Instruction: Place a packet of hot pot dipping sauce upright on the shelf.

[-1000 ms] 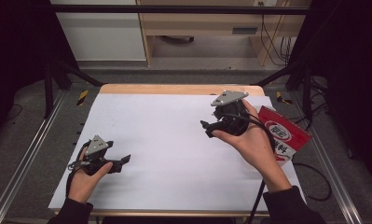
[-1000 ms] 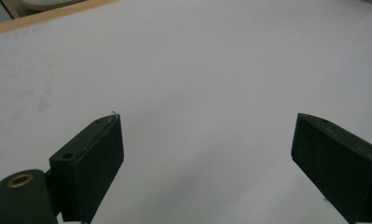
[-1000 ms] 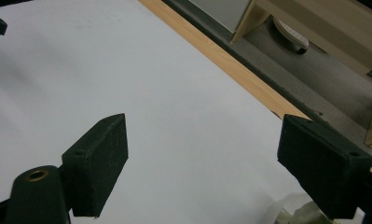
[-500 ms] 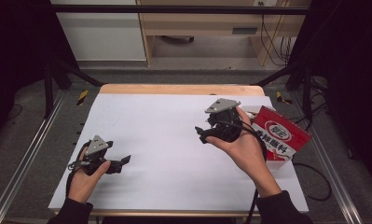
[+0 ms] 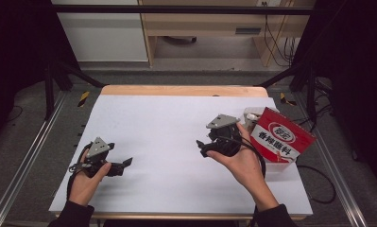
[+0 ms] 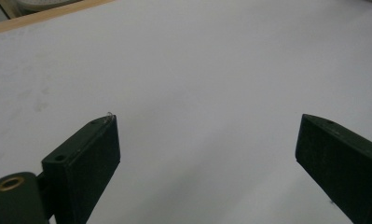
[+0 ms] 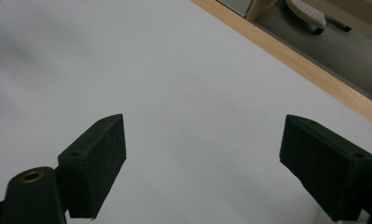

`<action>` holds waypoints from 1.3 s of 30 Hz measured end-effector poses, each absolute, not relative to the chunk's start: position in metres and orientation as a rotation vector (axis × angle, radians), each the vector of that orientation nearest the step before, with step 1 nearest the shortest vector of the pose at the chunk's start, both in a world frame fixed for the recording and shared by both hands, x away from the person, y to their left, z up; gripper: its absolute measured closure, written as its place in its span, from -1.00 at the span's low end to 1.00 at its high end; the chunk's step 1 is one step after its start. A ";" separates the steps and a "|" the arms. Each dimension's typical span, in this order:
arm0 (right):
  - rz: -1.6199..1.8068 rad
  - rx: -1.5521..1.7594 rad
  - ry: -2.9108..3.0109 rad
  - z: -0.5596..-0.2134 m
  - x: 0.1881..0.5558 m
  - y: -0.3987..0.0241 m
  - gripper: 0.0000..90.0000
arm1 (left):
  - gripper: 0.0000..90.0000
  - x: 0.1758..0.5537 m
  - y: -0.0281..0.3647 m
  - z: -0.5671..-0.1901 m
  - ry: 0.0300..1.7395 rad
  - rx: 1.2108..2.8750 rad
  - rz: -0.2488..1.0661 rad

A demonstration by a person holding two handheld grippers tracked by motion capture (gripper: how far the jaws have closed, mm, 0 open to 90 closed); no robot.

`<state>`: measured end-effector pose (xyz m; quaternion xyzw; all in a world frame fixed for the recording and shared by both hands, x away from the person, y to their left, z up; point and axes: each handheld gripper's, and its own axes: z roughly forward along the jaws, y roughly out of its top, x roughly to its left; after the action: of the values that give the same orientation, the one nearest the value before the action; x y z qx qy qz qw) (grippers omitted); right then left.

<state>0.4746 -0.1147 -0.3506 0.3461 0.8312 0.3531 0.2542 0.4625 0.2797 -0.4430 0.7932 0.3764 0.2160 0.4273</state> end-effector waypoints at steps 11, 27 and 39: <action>0.953 0.985 2.270 -0.382 0.471 -0.114 -0.70 | -0.86 0.463 0.279 -0.443 0.938 1.984 0.541; 0.933 1.056 2.285 -0.422 0.477 -0.105 -0.77 | -0.86 0.463 0.279 -0.444 0.938 1.984 0.538; 0.905 1.109 2.255 -0.442 0.481 -0.101 -0.84 | -0.86 0.463 0.279 -0.444 0.936 1.986 0.538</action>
<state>0.4809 -0.1009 -0.4420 0.4037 0.8211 0.3295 0.2331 0.4625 0.2790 -0.4439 0.7948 0.3745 0.2151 0.4263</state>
